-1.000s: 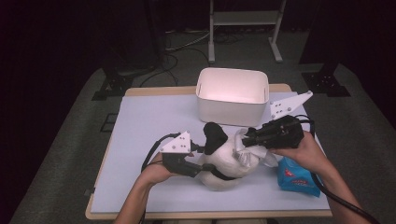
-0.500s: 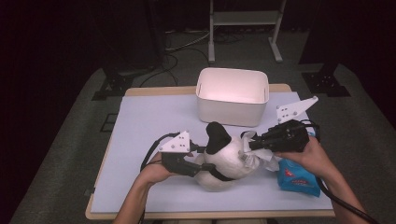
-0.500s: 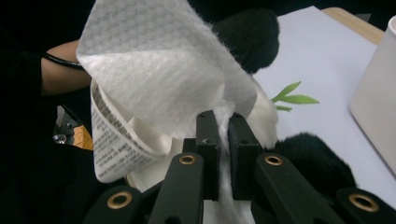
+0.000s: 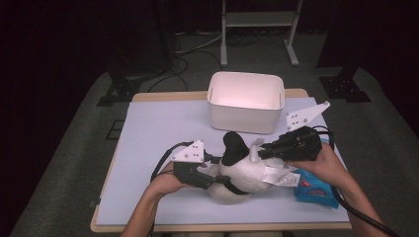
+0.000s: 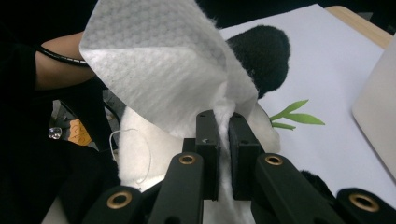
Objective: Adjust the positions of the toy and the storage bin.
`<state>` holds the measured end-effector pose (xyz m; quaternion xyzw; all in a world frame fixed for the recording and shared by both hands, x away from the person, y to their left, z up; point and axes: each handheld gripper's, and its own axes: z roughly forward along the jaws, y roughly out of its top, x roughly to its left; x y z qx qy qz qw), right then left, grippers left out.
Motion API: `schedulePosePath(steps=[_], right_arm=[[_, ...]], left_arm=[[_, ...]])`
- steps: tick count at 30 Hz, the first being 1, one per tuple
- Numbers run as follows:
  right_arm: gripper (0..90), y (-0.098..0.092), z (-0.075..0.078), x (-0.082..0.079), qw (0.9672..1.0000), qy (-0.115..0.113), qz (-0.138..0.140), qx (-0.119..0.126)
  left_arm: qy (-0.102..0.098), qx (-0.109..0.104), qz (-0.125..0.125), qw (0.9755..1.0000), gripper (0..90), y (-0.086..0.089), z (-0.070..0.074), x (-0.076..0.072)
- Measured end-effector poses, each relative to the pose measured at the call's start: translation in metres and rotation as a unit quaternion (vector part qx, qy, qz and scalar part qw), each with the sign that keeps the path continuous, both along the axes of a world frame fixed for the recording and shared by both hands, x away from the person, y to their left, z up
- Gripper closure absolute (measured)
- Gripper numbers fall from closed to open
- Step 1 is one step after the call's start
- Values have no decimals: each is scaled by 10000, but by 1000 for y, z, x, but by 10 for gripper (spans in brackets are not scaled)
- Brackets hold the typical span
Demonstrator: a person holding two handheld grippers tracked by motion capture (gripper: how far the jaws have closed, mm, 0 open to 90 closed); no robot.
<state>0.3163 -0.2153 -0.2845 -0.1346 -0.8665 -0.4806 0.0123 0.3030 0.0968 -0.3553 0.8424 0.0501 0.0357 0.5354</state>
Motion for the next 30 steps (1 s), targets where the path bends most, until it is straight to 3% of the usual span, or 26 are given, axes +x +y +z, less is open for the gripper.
schedulePosePath(steps=[3,15,24,30], right_arm=[[841,-3,-3,0,10000,89,21,-19],[839,10,7,1,10000,-90,5,-38],[840,-1,0,0,9999,77,-20,-62],[839,5,5,4,10000,0,-38,-31]], left_arm=[[-14,-27,-41,10000,468,-2,-2,-1],[-1,-48,-108,9999,475,-9,-1,-3],[25,-53,-168,9998,478,-11,-1,-3],[21,-46,-226,9997,483,-14,0,-3]])
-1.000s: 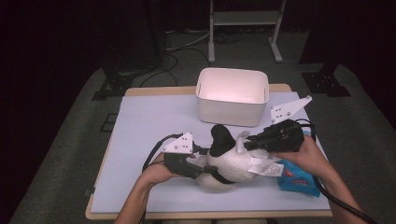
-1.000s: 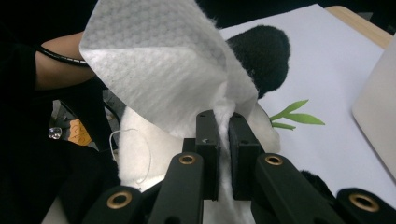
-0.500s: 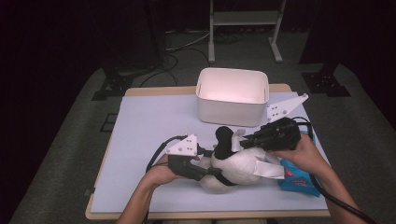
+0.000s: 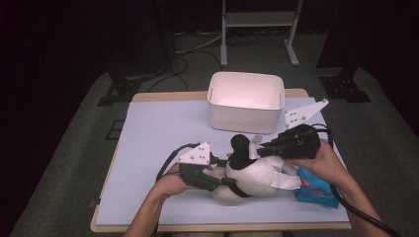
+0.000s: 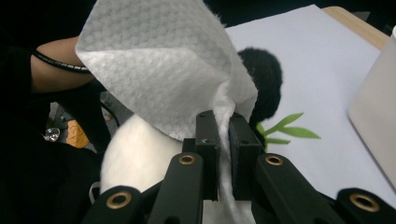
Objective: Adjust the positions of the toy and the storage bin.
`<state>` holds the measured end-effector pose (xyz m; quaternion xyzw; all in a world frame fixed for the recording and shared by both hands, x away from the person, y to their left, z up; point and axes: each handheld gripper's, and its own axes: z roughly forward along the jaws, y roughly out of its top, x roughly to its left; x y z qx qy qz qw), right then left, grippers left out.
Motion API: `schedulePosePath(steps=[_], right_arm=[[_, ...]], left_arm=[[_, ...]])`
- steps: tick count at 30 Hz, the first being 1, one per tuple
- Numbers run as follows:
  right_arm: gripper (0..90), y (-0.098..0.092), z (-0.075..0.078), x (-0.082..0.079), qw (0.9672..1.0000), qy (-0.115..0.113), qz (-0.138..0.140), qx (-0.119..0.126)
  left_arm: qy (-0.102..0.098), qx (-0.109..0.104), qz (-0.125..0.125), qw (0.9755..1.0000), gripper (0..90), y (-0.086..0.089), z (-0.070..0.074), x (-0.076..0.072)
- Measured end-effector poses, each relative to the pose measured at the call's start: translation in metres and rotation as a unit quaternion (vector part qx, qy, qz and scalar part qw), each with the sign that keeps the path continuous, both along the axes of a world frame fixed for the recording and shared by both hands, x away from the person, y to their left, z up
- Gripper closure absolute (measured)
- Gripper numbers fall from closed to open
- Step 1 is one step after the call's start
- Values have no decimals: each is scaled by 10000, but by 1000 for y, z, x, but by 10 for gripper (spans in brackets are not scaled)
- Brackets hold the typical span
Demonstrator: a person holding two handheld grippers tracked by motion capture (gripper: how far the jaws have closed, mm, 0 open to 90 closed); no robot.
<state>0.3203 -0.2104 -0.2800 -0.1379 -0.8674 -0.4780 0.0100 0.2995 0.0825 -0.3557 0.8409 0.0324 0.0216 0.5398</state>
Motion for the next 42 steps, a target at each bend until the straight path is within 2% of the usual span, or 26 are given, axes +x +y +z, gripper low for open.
schedulePosePath(steps=[3,6,9,13,17,20,22,28,29,32,36,40,42], right_arm=[[839,5,3,3,10000,-54,-49,63],[837,6,3,4,10000,-32,-67,19],[835,1,3,2,10000,8,-47,-43],[830,-7,1,-3,9999,79,-44,-145],[828,-8,4,-6,9998,-22,-90,-186],[828,-7,6,-5,9999,-13,-71,-88],[829,-6,6,-5,9999,-41,-66,-129],[819,-21,4,-9,9998,63,-84,-147],[818,-24,2,-10,9997,105,-95,-182],[819,-27,-2,-12,9986,95,-164,-491],[824,-35,-9,-7,9987,197,-256,-386],[826,-40,-18,-1,9988,265,-300,-269],[826,-41,-19,-1,9989,265,-291,-241]], left_arm=[[10,17,-1,10000,484,-1,1,1],[31,35,29,10000,486,0,1,2],[50,36,51,10000,485,-1,1,2],[170,22,182,9997,482,-3,1,4],[165,87,234,9996,482,-10,3,6],[205,112,282,9993,481,-13,4,8],[230,118,257,9993,479,-13,4,11],[279,108,285,9991,480,-17,4,14],[297,108,303,9990,481,-18,4,14],[330,211,325,9987,484,-19,4,16],[399,336,390,9979,424,-14,1,18],[450,481,494,9966,325,-7,-5,21],[499,556,622,9953,284,-1,-9,24]])
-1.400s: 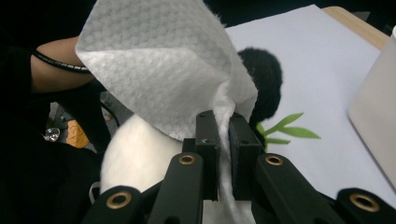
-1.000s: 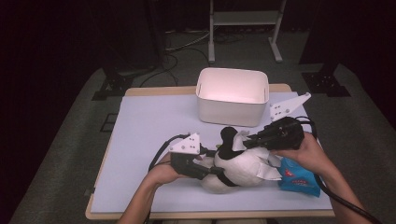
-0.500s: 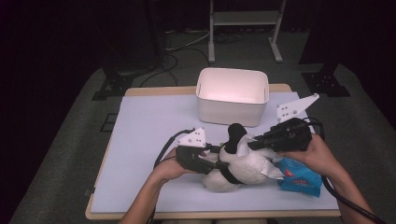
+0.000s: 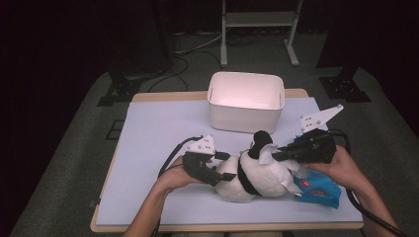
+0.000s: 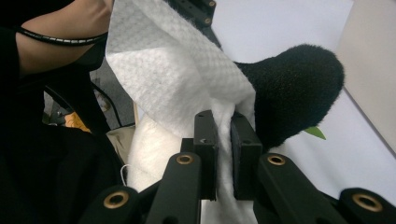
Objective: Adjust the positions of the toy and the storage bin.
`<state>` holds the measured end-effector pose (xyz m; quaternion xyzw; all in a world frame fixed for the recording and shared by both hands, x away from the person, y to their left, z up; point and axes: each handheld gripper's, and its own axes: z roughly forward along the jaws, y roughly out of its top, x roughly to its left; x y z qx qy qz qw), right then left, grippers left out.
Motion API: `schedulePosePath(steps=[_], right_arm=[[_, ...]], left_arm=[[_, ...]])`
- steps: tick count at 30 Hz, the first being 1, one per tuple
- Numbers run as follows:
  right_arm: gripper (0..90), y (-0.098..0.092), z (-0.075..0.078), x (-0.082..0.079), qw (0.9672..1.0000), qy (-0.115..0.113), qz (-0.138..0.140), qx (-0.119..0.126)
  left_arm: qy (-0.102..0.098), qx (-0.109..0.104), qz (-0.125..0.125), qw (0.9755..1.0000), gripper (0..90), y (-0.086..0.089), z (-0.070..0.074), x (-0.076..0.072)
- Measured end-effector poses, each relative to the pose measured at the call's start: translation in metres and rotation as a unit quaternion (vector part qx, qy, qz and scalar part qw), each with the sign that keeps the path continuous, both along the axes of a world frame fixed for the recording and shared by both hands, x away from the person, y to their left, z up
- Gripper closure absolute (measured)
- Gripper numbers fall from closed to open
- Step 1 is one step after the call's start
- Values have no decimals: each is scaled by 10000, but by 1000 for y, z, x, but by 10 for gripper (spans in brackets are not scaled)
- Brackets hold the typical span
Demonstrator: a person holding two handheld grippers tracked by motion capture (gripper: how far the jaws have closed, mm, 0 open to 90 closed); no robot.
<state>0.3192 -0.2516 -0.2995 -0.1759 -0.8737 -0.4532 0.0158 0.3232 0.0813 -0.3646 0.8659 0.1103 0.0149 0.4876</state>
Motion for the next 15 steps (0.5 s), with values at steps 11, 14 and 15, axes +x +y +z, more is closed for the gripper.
schedulePosePath(steps=[11,14,15], right_arm=[[830,0,-5,-2,9999,46,106,-114],[832,-3,-9,-1,9999,94,45,-107],[832,-5,-11,0,9999,120,31,-97]], left_arm=[[432,-43,-55,9990,197,11,-25,14],[488,-60,-153,9987,195,8,-28,15],[473,1,-235,9986,196,4,-30,14]])
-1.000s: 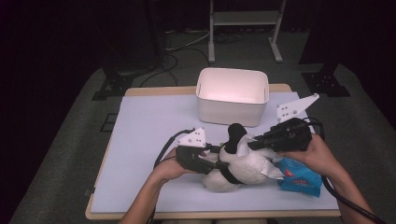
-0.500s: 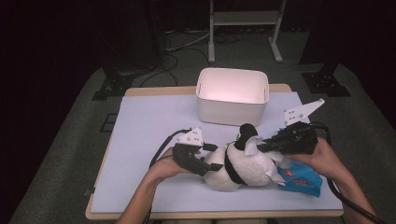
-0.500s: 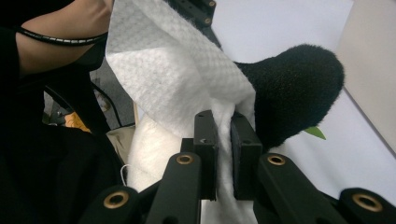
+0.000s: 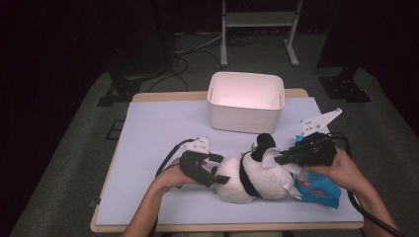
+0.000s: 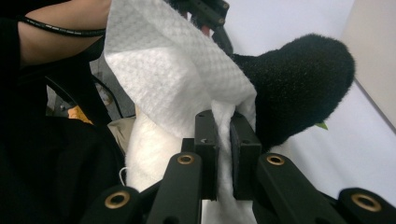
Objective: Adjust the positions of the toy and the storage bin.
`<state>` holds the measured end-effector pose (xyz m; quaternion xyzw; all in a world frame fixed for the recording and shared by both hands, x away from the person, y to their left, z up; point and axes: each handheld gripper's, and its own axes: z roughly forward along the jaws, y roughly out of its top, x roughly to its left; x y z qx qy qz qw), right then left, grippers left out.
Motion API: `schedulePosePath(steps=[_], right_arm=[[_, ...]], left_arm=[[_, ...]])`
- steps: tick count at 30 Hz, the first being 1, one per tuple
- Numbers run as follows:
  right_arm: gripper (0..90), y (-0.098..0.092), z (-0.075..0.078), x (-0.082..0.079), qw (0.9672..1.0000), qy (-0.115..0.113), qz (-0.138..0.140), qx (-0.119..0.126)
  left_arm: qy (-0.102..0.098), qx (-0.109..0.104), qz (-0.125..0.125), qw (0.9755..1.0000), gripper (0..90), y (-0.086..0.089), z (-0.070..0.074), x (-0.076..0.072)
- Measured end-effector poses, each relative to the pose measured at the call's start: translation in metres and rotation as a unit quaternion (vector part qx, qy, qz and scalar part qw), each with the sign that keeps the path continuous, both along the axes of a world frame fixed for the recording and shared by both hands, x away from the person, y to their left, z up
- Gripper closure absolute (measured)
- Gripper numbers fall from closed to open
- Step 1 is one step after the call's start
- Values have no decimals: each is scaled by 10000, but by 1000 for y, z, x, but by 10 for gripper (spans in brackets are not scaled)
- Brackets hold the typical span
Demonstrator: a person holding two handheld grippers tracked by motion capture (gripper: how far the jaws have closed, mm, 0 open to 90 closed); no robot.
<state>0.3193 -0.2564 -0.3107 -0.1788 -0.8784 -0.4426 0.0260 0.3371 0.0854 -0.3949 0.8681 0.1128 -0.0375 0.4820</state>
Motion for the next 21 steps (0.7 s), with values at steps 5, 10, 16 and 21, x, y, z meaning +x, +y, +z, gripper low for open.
schedulePosePath(steps=[5,10,16,21], right_arm=[[834,-1,-6,3,9999,47,-55,72],[834,-2,-3,2,9995,-26,-143,266],[836,-3,-1,6,9991,-94,-295,301],[837,8,-10,13,9993,-65,-317,196]], left_arm=[[-215,160,-20,9996,367,-8,1,-5],[-462,196,130,9987,487,-7,7,-10],[-768,337,350,9959,495,5,26,-10],[-958,639,465,9923,496,14,34,-12]])
